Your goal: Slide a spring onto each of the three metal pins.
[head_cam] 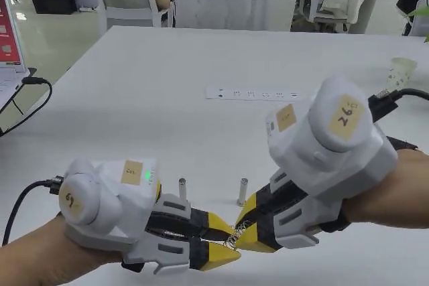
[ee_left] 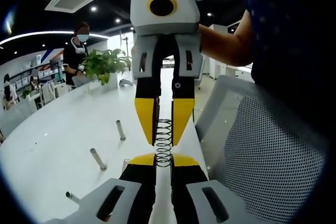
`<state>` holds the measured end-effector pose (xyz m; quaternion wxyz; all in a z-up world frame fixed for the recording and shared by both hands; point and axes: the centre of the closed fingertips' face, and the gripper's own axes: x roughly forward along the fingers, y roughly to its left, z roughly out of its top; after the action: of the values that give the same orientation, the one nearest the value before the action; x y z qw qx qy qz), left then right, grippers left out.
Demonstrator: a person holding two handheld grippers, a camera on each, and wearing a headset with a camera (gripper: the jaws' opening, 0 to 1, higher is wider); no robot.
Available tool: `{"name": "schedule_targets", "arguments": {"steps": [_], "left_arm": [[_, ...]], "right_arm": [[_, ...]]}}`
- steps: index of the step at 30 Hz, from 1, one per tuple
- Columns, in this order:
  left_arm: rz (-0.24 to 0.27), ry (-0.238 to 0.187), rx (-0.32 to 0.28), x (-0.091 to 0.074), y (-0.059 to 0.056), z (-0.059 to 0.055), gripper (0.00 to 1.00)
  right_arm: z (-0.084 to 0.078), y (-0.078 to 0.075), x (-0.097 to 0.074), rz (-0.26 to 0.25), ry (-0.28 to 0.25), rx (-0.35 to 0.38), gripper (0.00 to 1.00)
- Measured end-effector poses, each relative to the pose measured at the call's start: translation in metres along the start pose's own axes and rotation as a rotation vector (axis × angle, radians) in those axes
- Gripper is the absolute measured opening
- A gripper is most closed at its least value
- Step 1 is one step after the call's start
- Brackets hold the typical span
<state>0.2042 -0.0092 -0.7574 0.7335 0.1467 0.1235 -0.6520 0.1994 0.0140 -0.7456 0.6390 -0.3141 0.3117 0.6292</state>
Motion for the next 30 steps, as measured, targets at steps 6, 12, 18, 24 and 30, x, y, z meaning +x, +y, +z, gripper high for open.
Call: {"name": "schedule_targets", "arguments": {"steps": [6, 12, 18, 24, 30], "left_arm": [[-0.001, -0.009, 0.003, 0.0002, -0.0012, 0.0043, 0.01], [0.000, -0.010, 0.003, 0.0002, -0.0016, 0.0048, 0.01], [0.008, -0.010, -0.018, 0.0010, -0.0007, 0.0033, 0.02], [0.007, -0.009, -0.043, 0.0016, -0.0004, 0.0025, 0.07], [0.017, -0.004, -0.094, 0.0009, 0.0018, -0.0009, 0.18]], "right_arm": [[-0.0016, 0.0006, 0.0009, 0.003, 0.006, 0.001, 0.09], [-0.0017, 0.0014, 0.0010, 0.006, 0.009, -0.003, 0.09], [-0.0024, 0.0007, 0.0017, 0.000, 0.020, -0.007, 0.09], [-0.0032, -0.0012, 0.0016, -0.005, 0.024, -0.007, 0.09], [-0.0033, -0.0036, -0.0001, -0.011, 0.022, -0.002, 0.09]]}}
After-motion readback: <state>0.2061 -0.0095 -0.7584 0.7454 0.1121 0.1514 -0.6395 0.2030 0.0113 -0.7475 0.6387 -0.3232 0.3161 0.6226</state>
